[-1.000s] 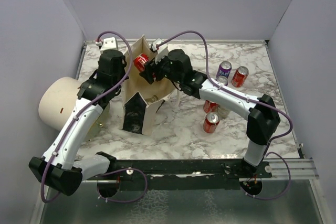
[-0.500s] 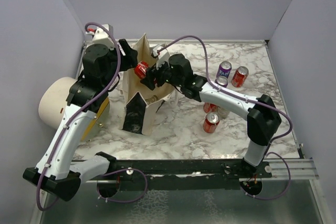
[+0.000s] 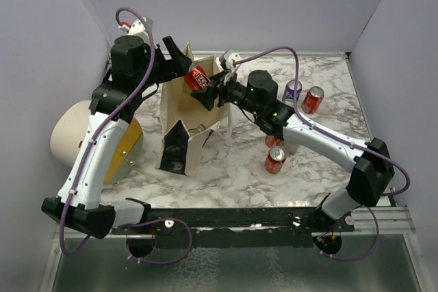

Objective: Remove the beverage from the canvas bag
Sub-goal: Take out the drink from the canvas bag.

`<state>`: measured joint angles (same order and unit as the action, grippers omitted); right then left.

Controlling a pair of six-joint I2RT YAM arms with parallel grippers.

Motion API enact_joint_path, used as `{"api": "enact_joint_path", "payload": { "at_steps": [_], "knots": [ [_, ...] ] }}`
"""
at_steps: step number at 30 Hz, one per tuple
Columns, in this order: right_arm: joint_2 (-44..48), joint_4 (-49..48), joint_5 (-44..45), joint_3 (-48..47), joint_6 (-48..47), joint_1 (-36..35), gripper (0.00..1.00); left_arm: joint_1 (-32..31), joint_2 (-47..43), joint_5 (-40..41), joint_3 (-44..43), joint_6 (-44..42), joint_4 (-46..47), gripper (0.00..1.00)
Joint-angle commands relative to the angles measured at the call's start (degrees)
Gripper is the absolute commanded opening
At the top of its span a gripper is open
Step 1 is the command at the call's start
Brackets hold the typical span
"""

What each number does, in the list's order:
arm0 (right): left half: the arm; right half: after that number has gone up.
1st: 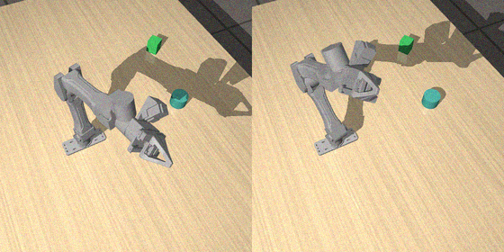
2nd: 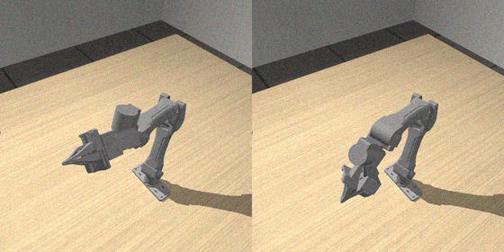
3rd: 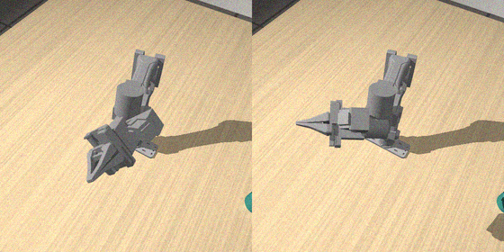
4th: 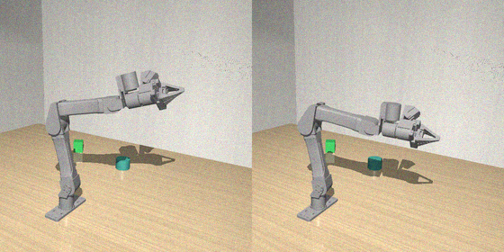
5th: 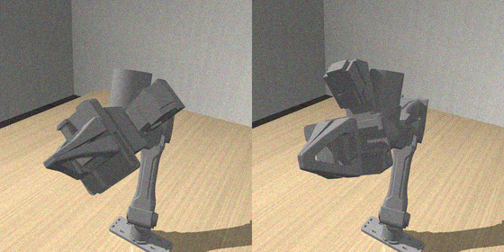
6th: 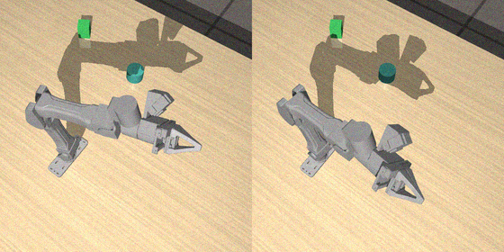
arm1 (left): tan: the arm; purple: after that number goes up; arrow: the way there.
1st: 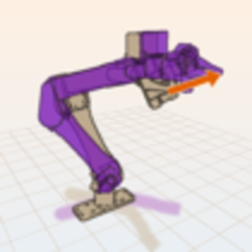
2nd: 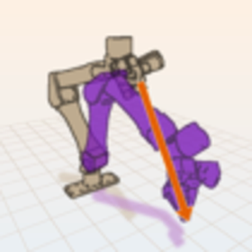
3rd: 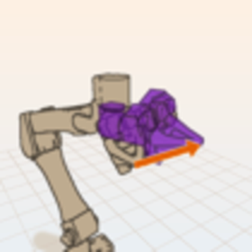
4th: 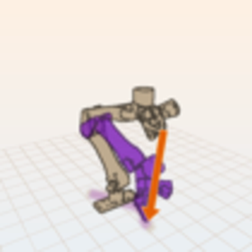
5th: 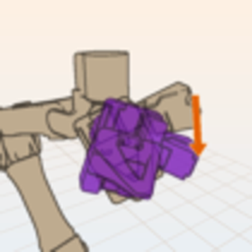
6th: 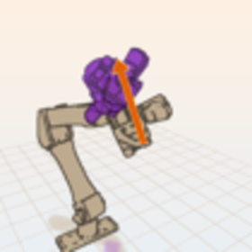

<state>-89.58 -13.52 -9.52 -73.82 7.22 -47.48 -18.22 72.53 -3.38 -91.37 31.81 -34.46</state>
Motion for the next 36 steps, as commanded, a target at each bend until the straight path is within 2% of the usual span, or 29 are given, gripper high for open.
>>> {"api": "enact_joint_path", "payload": {
  "at_steps": [1, 3, 8, 17, 24, 28, 30, 36],
  "knots": [
    [2.7, -8.3, -0.6, -2.3, -0.2, 0.3, 0.02, 0.6, 0.6, -11.6, -2.1, 2.3, 1.8, 0.90],
    [2.4, -8.0, -1.0, -3.5, -0.3, 0.3, 0.02, 0.6, 0.4, -13.9, -1.5, 2.4, 2.9, 0.95],
    [2.1, -7.9, -1.4, -5.3, 0.1, 0.3, 0.02, 0.6, -1.1, -19.4, 0.8, 2.4, 6.9, 0.95],
    [3.9, -8.4, -3.2, -5.7, 0.4, 0.3, 0.02, 0.5, 0.2, -12.3, -2.0, 2.1, 1.6, 0.93],
    [3.2, -6.9, -3.1, -7.7, -1.4, 0.3, 0.02, 0.6, 3.8, -25.5, -2.8, 2.9, 4.6, 0.90],
    [3.4, -7.0, -2.5, -7.6, -1.8, 0.3, 0.02, 0.6, 4.8, -27.3, -3.2, 2.8, 3.6, 0.89],
    [3.3, -6.9, -2.6, -7.6, -1.8, 0.3, 0.02, 0.6, 5.5, -27.4, -4.2, 2.5, 1.7, 0.85],
    [3.0, -6.0, -3.2, -7.5, -1.9, 0.3, 0.02, 0.6, 5.9, -27.5, -5.0, 1.5, 1.2, 0.63]
  ]
}}
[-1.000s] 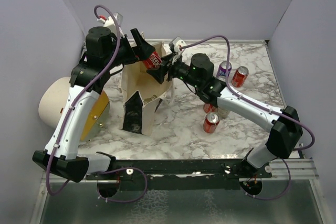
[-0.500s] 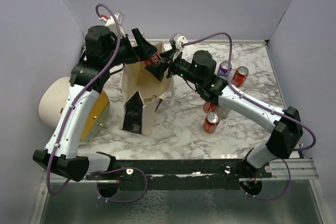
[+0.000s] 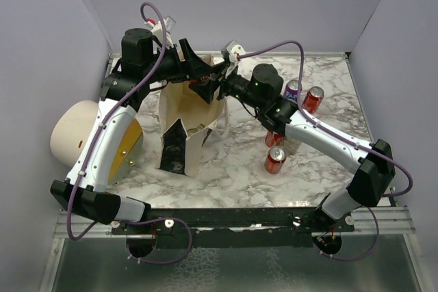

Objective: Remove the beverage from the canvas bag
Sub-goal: Take out the drink from the canvas bag.

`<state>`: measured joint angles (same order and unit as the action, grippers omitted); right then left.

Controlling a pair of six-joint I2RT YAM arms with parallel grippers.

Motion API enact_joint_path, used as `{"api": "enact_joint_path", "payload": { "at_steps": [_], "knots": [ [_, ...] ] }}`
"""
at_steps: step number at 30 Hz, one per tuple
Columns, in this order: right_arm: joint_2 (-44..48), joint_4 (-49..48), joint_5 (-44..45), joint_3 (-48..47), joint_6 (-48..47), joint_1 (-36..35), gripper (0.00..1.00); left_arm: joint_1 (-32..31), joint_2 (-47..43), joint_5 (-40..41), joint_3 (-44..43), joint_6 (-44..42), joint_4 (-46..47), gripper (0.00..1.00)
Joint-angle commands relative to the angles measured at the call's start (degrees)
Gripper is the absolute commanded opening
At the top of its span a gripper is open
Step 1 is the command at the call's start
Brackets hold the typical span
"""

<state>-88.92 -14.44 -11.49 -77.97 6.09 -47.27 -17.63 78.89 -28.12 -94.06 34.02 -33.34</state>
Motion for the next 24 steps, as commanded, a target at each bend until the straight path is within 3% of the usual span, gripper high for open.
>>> {"api": "enact_joint_path", "payload": {
  "at_steps": [1, 3, 4, 10, 12, 15, 20, 24],
  "knots": [
    [2.5, -4.8, -1.1, -3.3, -1.0, 0.1, 0.02, 0.0, -0.5, -2.7, -2.3, -0.9, 0.2, 0.57],
    [2.6, -3.8, -0.7, -3.6, -1.8, 0.1, 0.07, 0.0, -1.1, -2.9, -2.0, -1.5, 0.9, 0.46],
    [2.6, -3.5, -0.6, -3.6, -2.1, 0.1, 0.15, 0.0, -1.5, -3.2, -1.7, -1.6, 1.5, 0.39],
    [4.3, 0.1, 0.1, -3.5, -6.4, 0.1, 0.81, 0.0, -3.5, -3.6, -0.1, -1.1, 7.8, 0.16],
    [5.8, 1.2, 1.3, -2.8, -7.7, 0.1, 0.96, 0.0, -3.7, -3.7, 0.0, -1.2, 9.5, 0.10],
    [8.6, 2.2, 2.8, -1.1, -9.5, 0.1, 1.00, 0.0, -3.8, -3.8, -0.4, -1.7, 11.4, 0.00],
    [14.8, 8.3, 6.4, 0.6, -12.4, 0.1, 1.00, -0.3, -3.7, -2.8, -2.8, -4.1, 13.1, 0.00],
    [23.8, 14.8, 16.4, 1.6, -16.2, 0.1, 1.00, -4.6, -3.6, 2.3, -4.3, -7.8, 14.0, 0.00]
  ]
}}
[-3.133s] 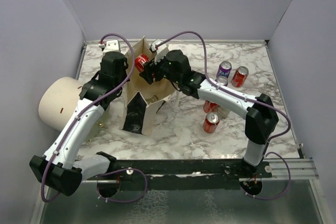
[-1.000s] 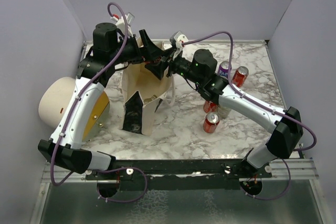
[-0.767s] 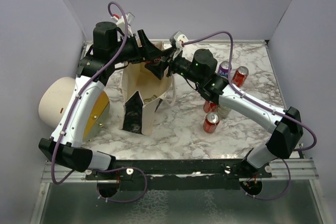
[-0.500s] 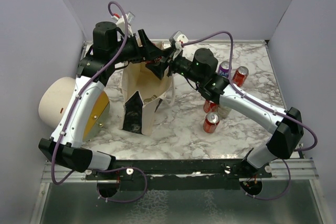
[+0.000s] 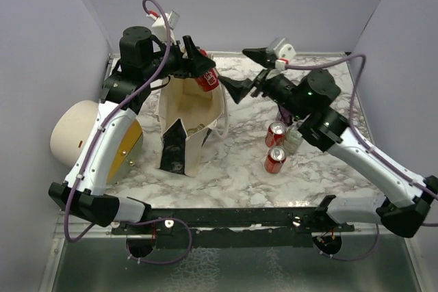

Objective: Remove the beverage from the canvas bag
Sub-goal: Take out the drink from the canvas bag, then place the drink at the center of the board.

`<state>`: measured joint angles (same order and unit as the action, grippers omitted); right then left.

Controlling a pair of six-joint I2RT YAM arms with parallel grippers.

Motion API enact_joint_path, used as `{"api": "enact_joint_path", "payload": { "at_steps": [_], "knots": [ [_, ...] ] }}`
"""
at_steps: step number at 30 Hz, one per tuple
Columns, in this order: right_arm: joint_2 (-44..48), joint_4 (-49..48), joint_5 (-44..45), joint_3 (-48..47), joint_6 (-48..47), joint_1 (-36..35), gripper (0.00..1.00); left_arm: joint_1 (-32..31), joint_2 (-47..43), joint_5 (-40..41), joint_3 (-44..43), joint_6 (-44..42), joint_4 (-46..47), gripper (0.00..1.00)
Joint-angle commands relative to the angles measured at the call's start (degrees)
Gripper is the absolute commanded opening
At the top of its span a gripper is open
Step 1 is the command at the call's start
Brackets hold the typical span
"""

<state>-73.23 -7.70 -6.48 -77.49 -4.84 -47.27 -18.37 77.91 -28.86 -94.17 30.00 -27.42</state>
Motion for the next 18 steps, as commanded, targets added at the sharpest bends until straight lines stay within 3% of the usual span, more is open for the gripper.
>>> {"api": "enact_joint_path", "payload": {
  "at_steps": [1, 5, 9, 15, 18],
  "knots": [
    [9.9, 10.1, 14.4, 0.3, -6.6, 0.1, 1.00, -5.9, -2.7, 5.2, -4.0, -4.5, 8.7, 0.00],
    [15.0, 15.9, 28.8, -5.2, -11.2, 0.1, 1.00, -16.4, -2.2, 11.5, -2.7, -7.5, 13.2, 0.00],
    [21.2, 11.8, 43.2, -6.2, -14.0, 0.1, 1.00, -29.0, -2.6, 21.4, 0.7, -15.7, 16.2, 0.00],
    [31.0, 7.0, 47.2, -3.0, -11.9, 0.1, 1.00, -49.7, -4.5, 36.0, 13.4, -32.3, 24.2, 0.00],
    [30.4, 13.5, 49.3, -9.4, -7.8, 0.1, 1.00, -55.8, -3.9, 37.7, 21.5, -35.8, 30.0, 0.00]
  ]
}}
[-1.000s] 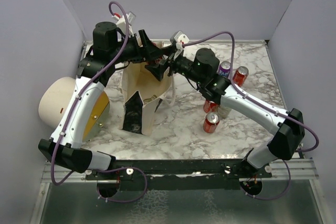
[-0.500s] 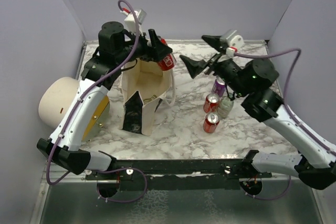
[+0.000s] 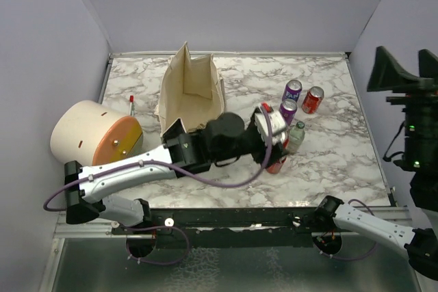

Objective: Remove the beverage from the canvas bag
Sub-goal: Place the drink at the center of the board.

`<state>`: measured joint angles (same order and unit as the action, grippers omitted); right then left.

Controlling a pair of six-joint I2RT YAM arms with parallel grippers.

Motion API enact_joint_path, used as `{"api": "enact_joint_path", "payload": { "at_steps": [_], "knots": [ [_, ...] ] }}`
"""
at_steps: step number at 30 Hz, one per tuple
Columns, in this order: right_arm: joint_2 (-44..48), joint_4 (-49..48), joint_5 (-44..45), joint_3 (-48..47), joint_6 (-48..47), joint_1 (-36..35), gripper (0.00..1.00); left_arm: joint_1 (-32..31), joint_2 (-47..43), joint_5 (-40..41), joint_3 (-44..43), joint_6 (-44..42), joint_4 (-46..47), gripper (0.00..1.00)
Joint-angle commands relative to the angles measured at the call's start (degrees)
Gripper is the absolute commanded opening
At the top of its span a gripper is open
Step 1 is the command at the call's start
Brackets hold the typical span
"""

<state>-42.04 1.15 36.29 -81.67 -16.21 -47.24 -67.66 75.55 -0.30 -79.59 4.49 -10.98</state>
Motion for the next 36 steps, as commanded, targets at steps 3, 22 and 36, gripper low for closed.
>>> {"api": "enact_joint_path", "payload": {
  "at_steps": [3, 22, 36],
  "knots": [
    [-1.7, 10.7, 6.1, -10.1, 4.6, 0.0, 1.00, -9.7, -1.4, 8.7, 17.3, -12.9, 24.7, 0.00],
    [0.2, 16.8, 4.7, -8.7, 10.6, 0.0, 1.00, -11.4, 14.6, 4.3, 32.7, -11.9, 49.7, 0.00],
    [-0.5, 25.0, 3.7, -11.7, 19.2, 0.0, 1.00, -9.8, 20.5, 1.1, 37.2, -7.7, 57.8, 0.00]
  ]
}}
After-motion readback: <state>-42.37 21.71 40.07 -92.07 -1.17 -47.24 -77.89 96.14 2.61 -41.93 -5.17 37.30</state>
